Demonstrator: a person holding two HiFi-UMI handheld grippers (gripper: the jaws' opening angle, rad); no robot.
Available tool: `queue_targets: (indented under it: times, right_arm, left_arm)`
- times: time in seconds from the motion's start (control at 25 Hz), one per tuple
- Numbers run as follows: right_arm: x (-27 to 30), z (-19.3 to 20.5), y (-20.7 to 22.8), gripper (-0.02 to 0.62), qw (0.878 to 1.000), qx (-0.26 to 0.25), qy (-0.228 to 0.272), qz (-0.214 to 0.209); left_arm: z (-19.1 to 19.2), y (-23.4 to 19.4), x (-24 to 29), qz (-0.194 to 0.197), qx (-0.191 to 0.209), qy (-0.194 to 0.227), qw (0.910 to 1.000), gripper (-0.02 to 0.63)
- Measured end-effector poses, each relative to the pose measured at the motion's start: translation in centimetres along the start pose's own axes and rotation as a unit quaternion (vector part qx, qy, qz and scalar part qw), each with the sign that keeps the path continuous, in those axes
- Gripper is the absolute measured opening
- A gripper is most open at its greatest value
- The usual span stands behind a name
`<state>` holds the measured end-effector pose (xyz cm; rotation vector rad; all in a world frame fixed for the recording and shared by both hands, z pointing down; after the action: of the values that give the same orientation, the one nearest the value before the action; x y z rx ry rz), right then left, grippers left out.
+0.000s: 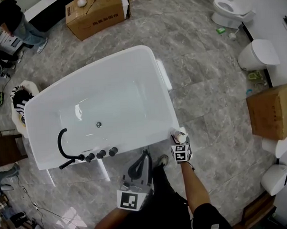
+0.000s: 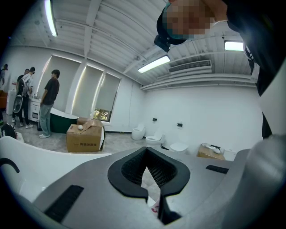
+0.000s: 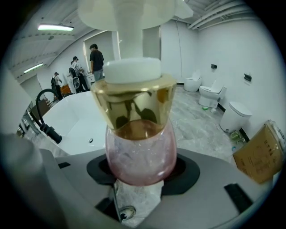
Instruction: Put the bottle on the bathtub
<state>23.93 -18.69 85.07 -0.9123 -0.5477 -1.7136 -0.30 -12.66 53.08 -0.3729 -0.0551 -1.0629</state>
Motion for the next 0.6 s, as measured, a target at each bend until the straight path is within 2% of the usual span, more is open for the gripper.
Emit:
queue_targets:
  times: [0.44, 0.6]
  right_arm:
    - [-2.5, -0.3, 0.2, 0.233, 1.000, -0.006, -0.007, 0.008]
    - [-4.8, -0.3, 0.1, 0.233, 1.000, 0.003, -0.019, -0.006]
  left_arm:
    - [-0.8, 1.4, -0.7, 0.005, 0.004, 0.018, 0.9998, 0.014]
    - [-1.8, 2.0, -1.2, 0.009, 0.010, 0.029, 0.9995, 0.014]
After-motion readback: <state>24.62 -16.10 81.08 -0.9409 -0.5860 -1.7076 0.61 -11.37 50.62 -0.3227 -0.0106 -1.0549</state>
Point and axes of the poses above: the fingertips, and each gripper's own axes: x forward along the fingers, y to its right, z out of its underside, the point moved 10 cm from there along -x, backward along the fingers, and after that the axes turned 6 degrees about z, right-handed, at the moved point
